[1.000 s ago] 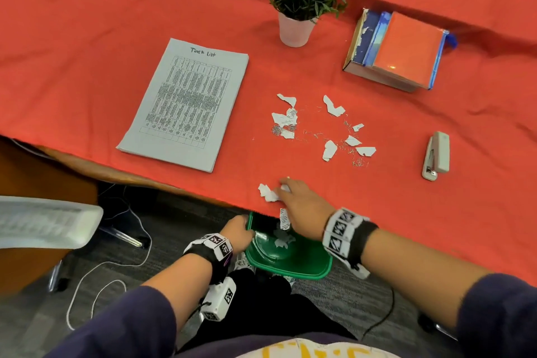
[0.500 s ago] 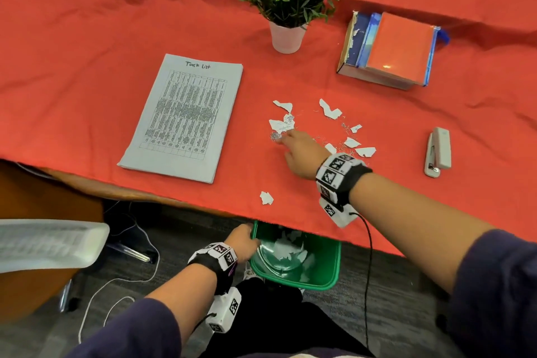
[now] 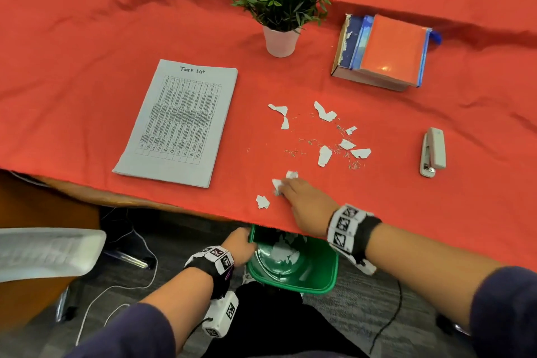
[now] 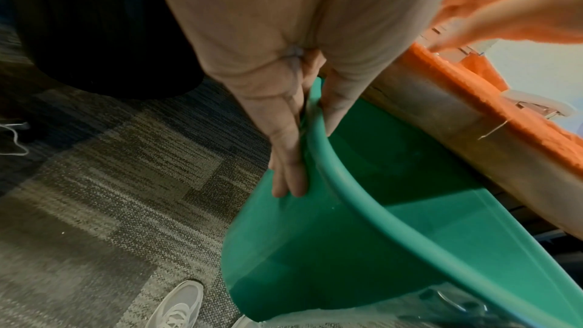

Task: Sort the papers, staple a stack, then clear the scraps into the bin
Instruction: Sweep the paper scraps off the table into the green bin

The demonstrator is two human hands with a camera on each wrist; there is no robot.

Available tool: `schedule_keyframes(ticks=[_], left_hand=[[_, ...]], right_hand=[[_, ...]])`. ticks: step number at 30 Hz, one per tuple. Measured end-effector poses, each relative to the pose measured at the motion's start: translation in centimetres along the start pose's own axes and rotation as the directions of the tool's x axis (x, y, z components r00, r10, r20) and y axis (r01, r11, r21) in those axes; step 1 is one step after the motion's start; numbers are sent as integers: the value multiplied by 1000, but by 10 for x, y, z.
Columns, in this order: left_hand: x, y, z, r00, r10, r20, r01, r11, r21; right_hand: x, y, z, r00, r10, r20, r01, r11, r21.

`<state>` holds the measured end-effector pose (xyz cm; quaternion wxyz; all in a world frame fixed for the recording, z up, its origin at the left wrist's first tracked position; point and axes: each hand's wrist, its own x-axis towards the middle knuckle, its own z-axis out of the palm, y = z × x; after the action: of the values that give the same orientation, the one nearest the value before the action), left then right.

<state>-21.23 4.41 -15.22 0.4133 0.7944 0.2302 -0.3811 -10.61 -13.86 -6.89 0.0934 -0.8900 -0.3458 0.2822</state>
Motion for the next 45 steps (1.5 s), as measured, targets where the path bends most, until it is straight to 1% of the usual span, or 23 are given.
schedule_keyframes(ticks=[3, 7, 8, 10, 12, 14, 17, 19, 20, 23, 24, 25, 27, 28, 29, 30, 31, 33, 35, 38, 40, 42, 45], left_hand=[[0, 3, 0, 1000, -1, 7, 1, 1000, -17], [2, 1, 1, 999, 22, 27, -22, 999, -34], [2, 0, 2, 999, 32, 33, -31, 999, -39], [1, 2, 2, 999, 44, 32, -42, 998, -53], [-2, 5, 3, 998, 52, 30, -50, 997, -56], [-2, 6, 4, 997, 63, 34, -61, 996, -67], [2, 1, 4, 997, 62, 44, -59, 995, -78], [4, -2, 4, 998, 51, 47, -46, 995, -86], [4, -3, 4, 998, 47, 46, -43, 995, -89], [8, -10, 3, 998, 48, 50, -42, 993, -107], [6, -9, 2, 998, 45, 48, -39, 993, -107], [3, -6, 1, 998, 41, 42, -36, 993, -108], [0, -4, 0, 999, 34, 29, -31, 993, -115], [0, -5, 0, 999, 29, 29, -26, 993, -115], [1, -7, 1, 999, 29, 33, -25, 993, -118], [1, -6, 1, 999, 31, 36, -26, 992, -122], [2, -7, 1, 999, 27, 38, -22, 991, -129], [1, -5, 1, 999, 26, 29, -22, 990, -137], [0, -3, 2, 1000, 23, 21, -20, 991, -132], [0, -5, 3, 1000, 21, 23, -18, 991, -133], [0, -4, 3, 1000, 20, 16, -18, 991, -135], [-1, -3, 3, 1000, 18, 18, -15, 992, -127], [-1, -3, 2, 999, 18, 35, -14, 993, -120]], right_hand=[[-35, -7, 13, 998, -52, 33, 52, 999, -15], [-62, -13, 18, 993, -64, 97, 65, 998, -7], [-64, -13, 16, 994, -65, 86, 65, 998, 2], [-59, -15, 7, 998, -70, 6, 69, 997, 32], [-44, -18, -1, 994, -74, -78, 79, 995, 64], [-22, -26, -4, 990, -100, -100, 109, 990, 86], [6, -41, 2, 989, -145, -15, 146, 985, 92], [11, -44, 9, 986, -158, 52, 155, 986, 61], [8, -44, 13, 985, -158, 72, 155, 987, 49], [-16, -39, 20, 985, -152, 76, 149, 988, 40], [-27, -36, 21, 986, -130, 105, 128, 992, 24], [-37, -33, 20, 981, -101, 163, 103, 995, -4], [-51, -28, 13, 957, -47, 285, 70, 995, -72], [-51, -27, 6, 955, -38, 293, 66, 994, -84], [-46, -27, -2, 965, -37, 259, 57, 996, -73], [-36, -28, -12, 979, -36, 199, 48, 998, -52], [-23, -30, -23, 991, -40, 127, 45, 998, -35], [16, -35, -41, 998, -57, 0, 57, 998, 0], [60, -39, -51, 996, -78, -41, 80, 996, 42], [108, -40, -51, 996, -86, -33, 86, 996, 18], [120, -38, -45, 998, -70, 6, 70, 997, -30], [115, -32, -39, 996, -63, 56, 67, 995, -79], [78, -22, -25, 993, -68, 94, 76, 993, -88]])
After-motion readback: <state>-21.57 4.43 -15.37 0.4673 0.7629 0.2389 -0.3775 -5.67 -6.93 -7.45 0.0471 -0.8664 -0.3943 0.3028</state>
